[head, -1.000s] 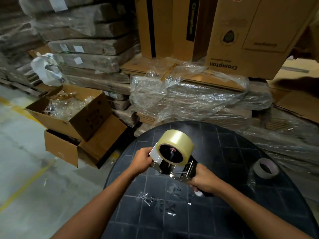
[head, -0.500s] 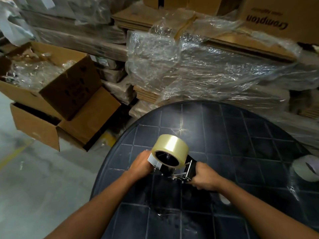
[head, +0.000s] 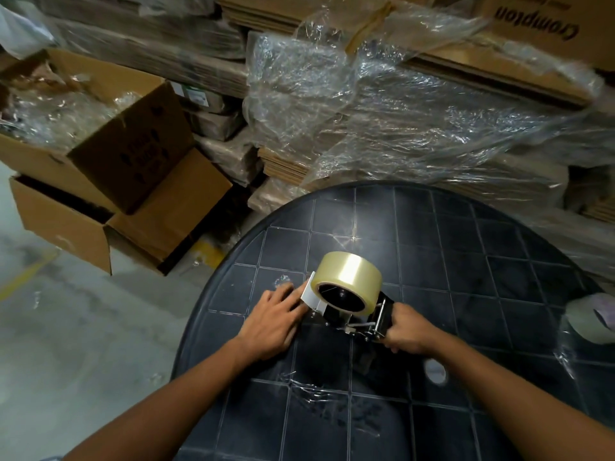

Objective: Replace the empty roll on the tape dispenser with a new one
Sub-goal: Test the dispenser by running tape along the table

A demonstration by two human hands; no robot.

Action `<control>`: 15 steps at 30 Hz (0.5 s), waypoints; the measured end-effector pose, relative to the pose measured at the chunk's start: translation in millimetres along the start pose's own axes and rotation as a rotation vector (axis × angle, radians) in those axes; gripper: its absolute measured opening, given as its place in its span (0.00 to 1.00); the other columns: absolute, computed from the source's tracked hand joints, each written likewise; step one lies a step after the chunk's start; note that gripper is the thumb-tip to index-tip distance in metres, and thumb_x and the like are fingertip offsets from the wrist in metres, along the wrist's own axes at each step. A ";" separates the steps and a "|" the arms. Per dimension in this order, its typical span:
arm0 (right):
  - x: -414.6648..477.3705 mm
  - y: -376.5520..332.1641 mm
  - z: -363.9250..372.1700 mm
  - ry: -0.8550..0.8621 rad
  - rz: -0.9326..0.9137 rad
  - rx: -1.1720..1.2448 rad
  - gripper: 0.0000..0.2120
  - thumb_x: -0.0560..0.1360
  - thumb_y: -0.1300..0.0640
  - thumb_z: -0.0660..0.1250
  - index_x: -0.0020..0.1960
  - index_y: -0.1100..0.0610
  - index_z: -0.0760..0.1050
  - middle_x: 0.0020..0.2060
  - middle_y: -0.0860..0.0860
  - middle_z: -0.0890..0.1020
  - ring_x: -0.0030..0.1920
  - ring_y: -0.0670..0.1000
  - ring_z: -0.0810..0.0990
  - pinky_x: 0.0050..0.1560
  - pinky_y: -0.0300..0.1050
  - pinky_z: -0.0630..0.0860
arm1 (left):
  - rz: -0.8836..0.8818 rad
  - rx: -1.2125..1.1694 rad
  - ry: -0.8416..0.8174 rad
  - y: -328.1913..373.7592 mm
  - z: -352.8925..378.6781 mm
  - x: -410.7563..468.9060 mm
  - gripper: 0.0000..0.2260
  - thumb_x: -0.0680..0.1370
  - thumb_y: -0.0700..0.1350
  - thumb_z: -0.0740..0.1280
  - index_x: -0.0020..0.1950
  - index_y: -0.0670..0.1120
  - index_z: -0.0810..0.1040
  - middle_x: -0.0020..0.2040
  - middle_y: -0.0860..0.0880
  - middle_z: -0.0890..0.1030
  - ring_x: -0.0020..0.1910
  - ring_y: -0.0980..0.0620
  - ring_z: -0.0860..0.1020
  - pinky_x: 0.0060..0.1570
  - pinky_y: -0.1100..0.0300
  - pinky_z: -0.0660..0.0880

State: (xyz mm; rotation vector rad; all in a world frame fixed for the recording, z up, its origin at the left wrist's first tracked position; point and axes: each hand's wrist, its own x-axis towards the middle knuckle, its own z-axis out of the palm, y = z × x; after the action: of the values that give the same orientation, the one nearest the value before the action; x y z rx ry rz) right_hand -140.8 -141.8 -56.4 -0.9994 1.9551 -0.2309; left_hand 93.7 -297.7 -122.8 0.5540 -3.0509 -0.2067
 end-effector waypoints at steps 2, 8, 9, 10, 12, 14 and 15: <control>0.6 4.2 -2.0 0.007 0.015 -0.009 0.04 0.65 0.67 0.66 0.39 0.66 0.79 0.25 0.55 0.80 0.27 0.52 0.80 0.29 0.42 0.75 | 0.008 0.018 -0.022 -0.4 -2.4 -1.5 0.24 0.76 0.49 0.60 0.72 0.49 0.65 0.76 0.48 0.64 0.68 0.42 0.66 0.53 0.51 0.71; -8.8 0.1 -7.9 -0.002 -0.019 0.047 0.05 0.60 0.62 0.63 0.30 0.55 0.77 0.20 0.47 0.77 0.24 0.47 0.77 0.27 0.37 0.73 | 0.157 0.050 -0.104 -2.0 1.7 2.5 0.20 0.78 0.48 0.59 0.69 0.46 0.70 0.67 0.48 0.76 0.75 0.39 0.63 0.69 0.44 0.66; -12.1 -3.5 -9.5 -0.013 -0.027 0.048 0.06 0.57 0.60 0.61 0.27 0.53 0.76 0.17 0.46 0.76 0.22 0.45 0.75 0.26 0.35 0.71 | 0.156 0.045 -0.112 -1.7 1.5 3.7 0.19 0.78 0.49 0.58 0.68 0.46 0.69 0.67 0.48 0.76 0.75 0.40 0.62 0.70 0.44 0.65; -13.7 -5.5 -10.9 -0.021 -0.035 0.033 0.09 0.56 0.59 0.60 0.25 0.49 0.77 0.16 0.44 0.75 0.21 0.43 0.74 0.25 0.33 0.70 | 0.152 0.044 -0.120 -0.8 1.2 5.1 0.19 0.79 0.50 0.57 0.68 0.46 0.68 0.67 0.48 0.75 0.76 0.40 0.62 0.71 0.43 0.64; -13.3 -4.9 -11.7 -0.033 -0.050 0.007 0.09 0.57 0.58 0.59 0.25 0.49 0.77 0.17 0.42 0.75 0.21 0.41 0.74 0.25 0.33 0.70 | 0.139 0.039 -0.120 2.1 0.3 8.4 0.18 0.79 0.52 0.56 0.67 0.47 0.68 0.70 0.46 0.73 0.75 0.42 0.62 0.71 0.43 0.62; -11.8 -2.7 -11.6 -0.020 -0.069 -0.029 0.03 0.58 0.58 0.61 0.27 0.53 0.73 0.17 0.45 0.76 0.22 0.42 0.75 0.26 0.36 0.72 | 0.129 0.033 -0.110 3.9 0.2 10.0 0.18 0.79 0.53 0.56 0.65 0.47 0.68 0.70 0.45 0.72 0.73 0.42 0.64 0.70 0.43 0.62; -10.4 -2.0 -11.8 -0.012 -0.074 -0.057 0.02 0.61 0.59 0.63 0.30 0.53 0.73 0.19 0.47 0.76 0.24 0.45 0.78 0.28 0.40 0.75 | 0.126 0.030 -0.104 3.7 0.9 10.2 0.18 0.79 0.53 0.56 0.65 0.47 0.69 0.70 0.45 0.72 0.73 0.42 0.64 0.70 0.44 0.62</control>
State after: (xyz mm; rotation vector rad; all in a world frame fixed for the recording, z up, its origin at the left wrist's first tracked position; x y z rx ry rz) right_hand -146.3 -138.1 -41.9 -1.1091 1.9254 -0.2109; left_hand 82.8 -297.7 -123.1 0.3608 -3.1805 -0.1919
